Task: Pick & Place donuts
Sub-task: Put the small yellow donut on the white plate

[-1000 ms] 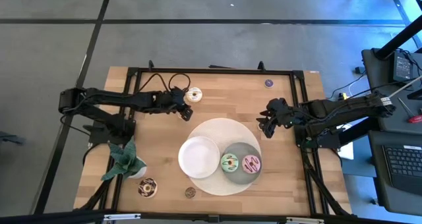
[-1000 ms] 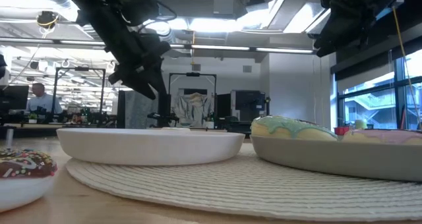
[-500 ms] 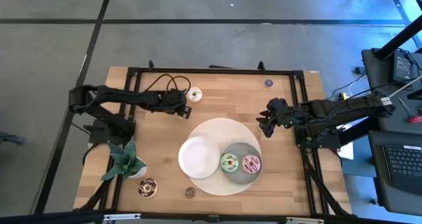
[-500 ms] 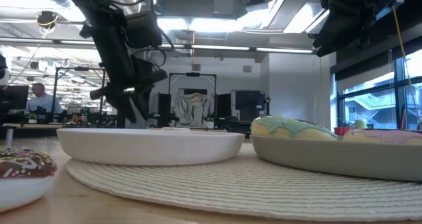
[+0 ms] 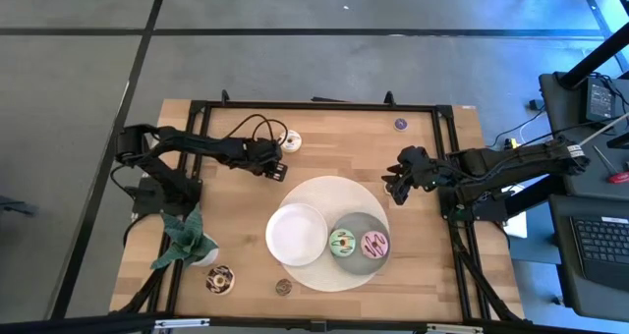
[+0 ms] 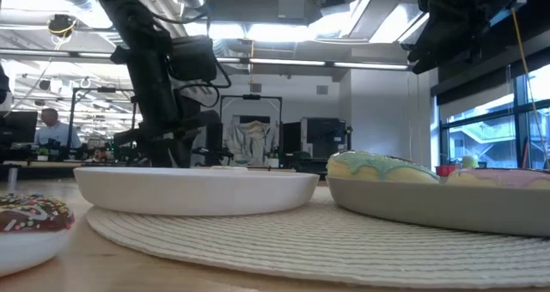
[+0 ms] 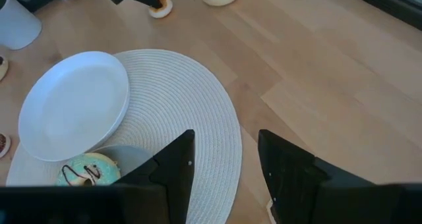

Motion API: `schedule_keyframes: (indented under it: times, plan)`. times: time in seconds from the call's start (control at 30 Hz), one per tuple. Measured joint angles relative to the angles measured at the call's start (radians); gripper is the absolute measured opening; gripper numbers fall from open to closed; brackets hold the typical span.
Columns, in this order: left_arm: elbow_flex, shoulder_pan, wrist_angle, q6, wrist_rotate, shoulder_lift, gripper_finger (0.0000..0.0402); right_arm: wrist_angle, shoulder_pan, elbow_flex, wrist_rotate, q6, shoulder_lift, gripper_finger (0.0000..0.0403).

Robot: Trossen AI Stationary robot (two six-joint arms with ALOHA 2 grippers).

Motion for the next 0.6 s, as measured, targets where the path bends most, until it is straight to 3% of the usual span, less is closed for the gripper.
schedule_keyframes:
  times: [0.37,0.6]
  plan:
    - [-0.002,0.000,-0.009,0.054,0.037,-0.026,0.0052,0.000,0.000,0.000,0.000,-0.003,0.000,0.0168]
    - [-0.003,-0.036,0.072,0.095,0.206,-0.098,0.0018,0.000,0.000,0.000,0.000,-0.036,0.000,0.0168]
